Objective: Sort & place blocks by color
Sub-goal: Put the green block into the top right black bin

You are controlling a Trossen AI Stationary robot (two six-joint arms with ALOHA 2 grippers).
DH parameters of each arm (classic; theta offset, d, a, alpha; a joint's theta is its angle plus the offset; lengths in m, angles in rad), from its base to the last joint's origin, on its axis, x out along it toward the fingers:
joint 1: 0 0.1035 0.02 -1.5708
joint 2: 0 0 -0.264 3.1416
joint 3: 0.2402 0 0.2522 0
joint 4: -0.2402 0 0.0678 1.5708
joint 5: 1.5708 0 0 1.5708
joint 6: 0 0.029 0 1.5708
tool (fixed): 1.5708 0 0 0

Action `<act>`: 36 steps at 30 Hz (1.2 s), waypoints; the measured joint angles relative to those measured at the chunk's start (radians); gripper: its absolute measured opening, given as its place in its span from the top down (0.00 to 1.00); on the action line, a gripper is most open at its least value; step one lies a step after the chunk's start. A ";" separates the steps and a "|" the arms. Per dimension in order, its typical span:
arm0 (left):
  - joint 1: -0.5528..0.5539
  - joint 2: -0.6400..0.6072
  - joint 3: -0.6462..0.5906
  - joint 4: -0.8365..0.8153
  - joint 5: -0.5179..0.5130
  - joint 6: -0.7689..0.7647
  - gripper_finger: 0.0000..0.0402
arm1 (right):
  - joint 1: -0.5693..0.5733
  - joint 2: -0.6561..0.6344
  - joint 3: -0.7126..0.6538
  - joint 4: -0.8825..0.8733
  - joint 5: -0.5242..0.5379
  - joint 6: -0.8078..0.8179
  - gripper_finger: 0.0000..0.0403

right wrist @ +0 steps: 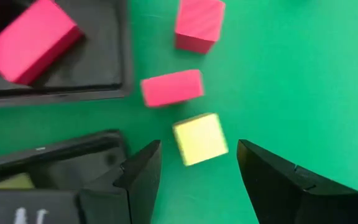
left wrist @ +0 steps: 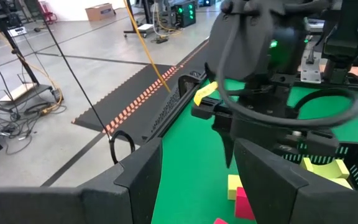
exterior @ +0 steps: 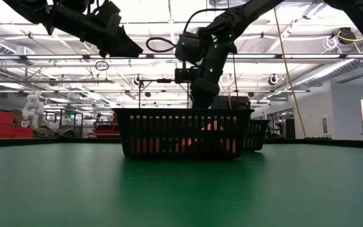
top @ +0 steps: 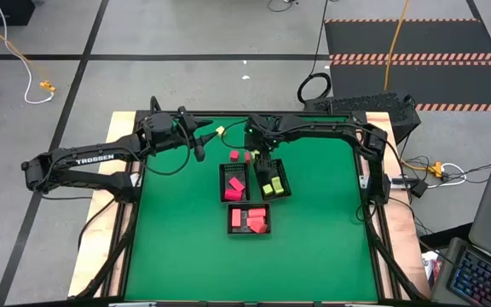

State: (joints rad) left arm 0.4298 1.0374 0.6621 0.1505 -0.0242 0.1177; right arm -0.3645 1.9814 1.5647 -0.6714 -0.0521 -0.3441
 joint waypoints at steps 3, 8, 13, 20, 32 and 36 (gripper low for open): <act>0.000 0.000 0.000 0.000 0.000 0.000 0.49 | -0.010 0.003 -0.018 0.014 0.000 -0.011 0.50; 0.000 0.000 0.000 0.000 0.000 0.001 0.49 | -0.016 0.003 -0.031 0.040 -0.001 -0.022 0.50; 0.000 0.000 0.000 0.000 0.000 0.001 0.49 | -0.016 0.003 -0.031 0.062 -0.005 -0.035 0.50; 0.000 0.000 0.000 0.000 0.000 0.001 0.49 | -0.011 0.034 -0.040 0.072 -0.027 -0.026 0.50; 0.007 0.000 0.000 -0.006 0.000 0.005 0.49 | -0.007 0.048 -0.041 0.092 -0.029 -0.008 0.50; 0.008 0.000 0.000 -0.006 0.000 0.004 0.49 | -0.006 0.071 -0.041 0.094 -0.029 -0.003 0.50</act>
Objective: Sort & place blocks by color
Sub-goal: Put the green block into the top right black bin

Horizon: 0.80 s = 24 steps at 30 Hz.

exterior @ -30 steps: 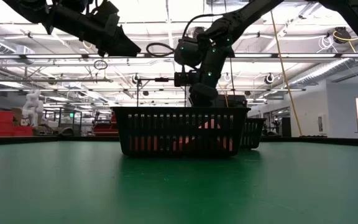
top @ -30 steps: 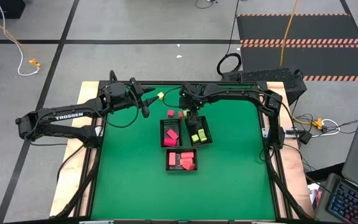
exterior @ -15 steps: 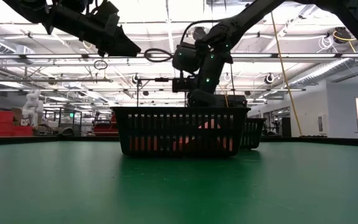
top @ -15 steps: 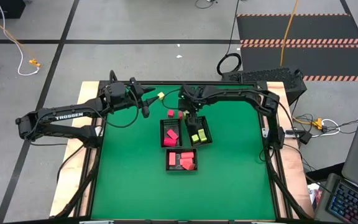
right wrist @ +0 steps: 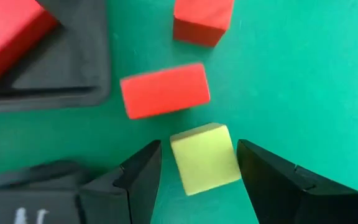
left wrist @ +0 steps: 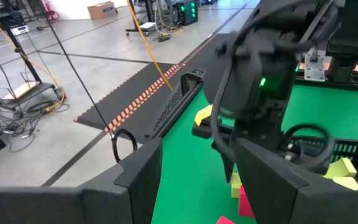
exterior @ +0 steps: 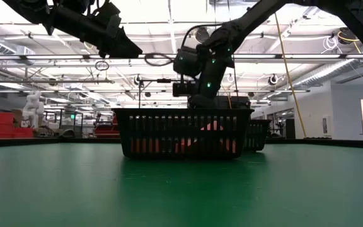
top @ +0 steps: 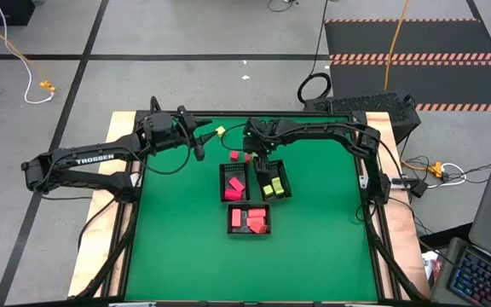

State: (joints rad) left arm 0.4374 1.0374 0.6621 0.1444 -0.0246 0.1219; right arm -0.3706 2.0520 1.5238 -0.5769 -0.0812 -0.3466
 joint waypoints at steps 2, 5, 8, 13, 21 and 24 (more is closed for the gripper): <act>0.000 0.000 0.000 0.000 0.000 -0.001 0.49 | 0.000 0.019 0.000 -0.007 0.000 0.002 0.50; 0.000 0.000 0.000 0.000 0.000 -0.001 0.49 | 0.004 0.039 0.000 -0.004 0.000 0.003 0.50; 0.000 0.000 0.000 -0.001 0.000 0.000 0.49 | 0.006 0.040 0.000 -0.003 0.001 0.004 0.50; -0.001 0.000 0.000 -0.001 0.000 0.000 0.49 | 0.006 0.034 0.000 0.005 0.005 0.005 0.53; -0.001 0.000 0.000 -0.003 0.000 0.000 0.49 | 0.008 0.033 0.000 0.006 0.084 -0.034 0.69; -0.001 0.000 0.000 -0.003 0.000 0.000 0.49 | 0.009 0.020 0.000 -0.010 0.136 -0.040 0.69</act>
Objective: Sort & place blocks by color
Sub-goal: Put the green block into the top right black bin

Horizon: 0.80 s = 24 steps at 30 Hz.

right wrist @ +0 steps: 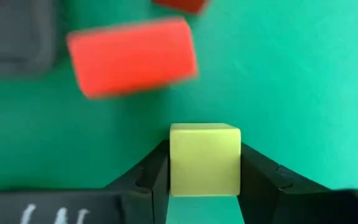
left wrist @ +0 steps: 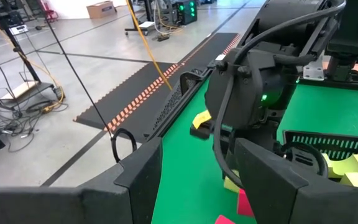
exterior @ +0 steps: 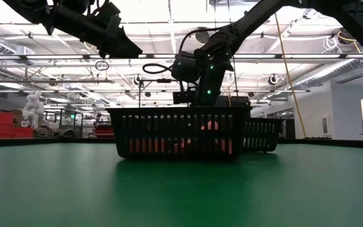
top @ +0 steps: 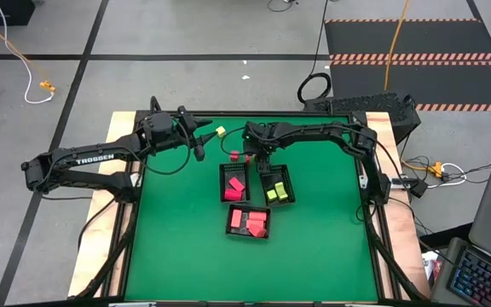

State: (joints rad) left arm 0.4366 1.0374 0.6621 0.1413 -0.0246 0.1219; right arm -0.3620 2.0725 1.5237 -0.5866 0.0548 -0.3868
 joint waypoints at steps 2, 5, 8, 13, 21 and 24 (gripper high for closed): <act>0.000 0.000 0.000 0.000 0.000 0.000 0.49 | 0.003 -0.018 -0.001 -0.006 0.044 -0.006 0.69; 0.000 0.000 0.000 -0.001 0.000 0.000 0.49 | 0.005 -0.076 -0.001 -0.042 0.080 -0.018 0.69; 0.000 0.000 0.000 -0.001 0.000 0.000 0.49 | 0.007 -0.155 -0.001 -0.068 0.075 0.019 0.69; -0.002 0.000 0.000 -0.003 0.000 -0.004 0.49 | 0.039 -0.283 -0.001 -0.153 0.022 0.102 0.69; -0.007 0.000 0.000 -0.003 0.001 -0.012 0.49 | 0.166 -0.366 0.001 -0.280 0.021 0.237 0.69; -0.006 0.000 0.000 -0.003 0.001 -0.017 0.49 | 0.208 -0.360 -0.003 -0.306 0.021 0.270 0.69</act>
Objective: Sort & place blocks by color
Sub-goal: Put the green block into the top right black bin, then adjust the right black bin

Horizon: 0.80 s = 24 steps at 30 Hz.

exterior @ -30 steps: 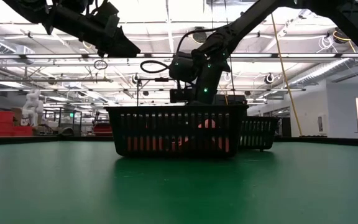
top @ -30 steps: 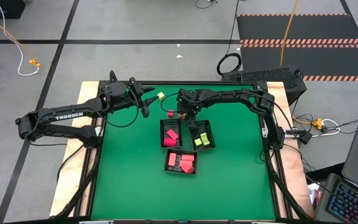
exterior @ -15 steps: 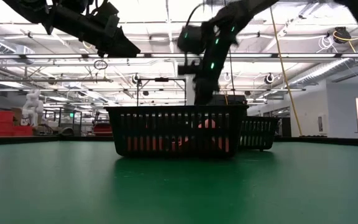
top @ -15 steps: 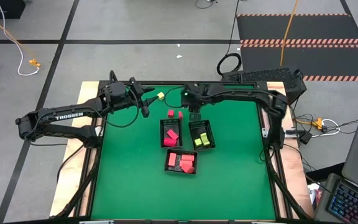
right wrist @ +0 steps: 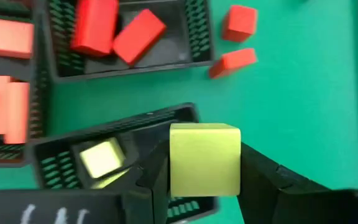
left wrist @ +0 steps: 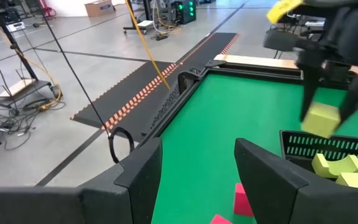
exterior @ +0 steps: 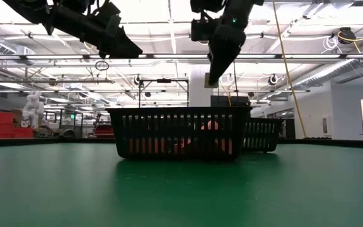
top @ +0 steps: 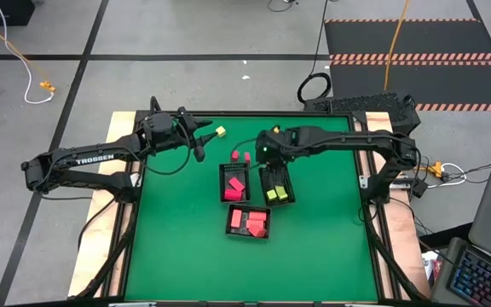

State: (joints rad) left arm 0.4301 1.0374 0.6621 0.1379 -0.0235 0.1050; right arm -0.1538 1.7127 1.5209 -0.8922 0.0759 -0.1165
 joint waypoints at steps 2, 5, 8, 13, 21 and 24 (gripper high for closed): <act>0.000 0.000 0.000 0.000 0.005 -0.005 0.49 | 0.020 0.005 -0.020 0.004 0.001 0.016 0.69; -0.003 0.000 0.000 0.000 0.005 -0.006 0.49 | 0.033 0.007 -0.076 0.011 0.001 0.045 0.69; -0.004 0.000 0.000 0.001 0.006 -0.006 0.49 | 0.032 0.007 -0.143 0.049 0.001 0.084 0.69; -0.004 0.000 0.000 0.001 0.006 -0.006 0.49 | 0.032 0.008 -0.217 0.121 0.001 0.137 0.57; -0.004 0.000 0.000 0.001 0.006 -0.002 0.49 | 0.036 0.008 -0.259 0.235 -0.004 0.145 0.30; -0.004 0.000 0.000 0.001 0.006 -0.001 0.49 | 0.040 0.008 -0.266 0.239 -0.050 0.135 0.29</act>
State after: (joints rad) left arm 0.4259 1.0374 0.6621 0.1390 -0.0170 0.1036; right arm -0.1138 1.7206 1.2554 -0.6532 0.0263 0.0182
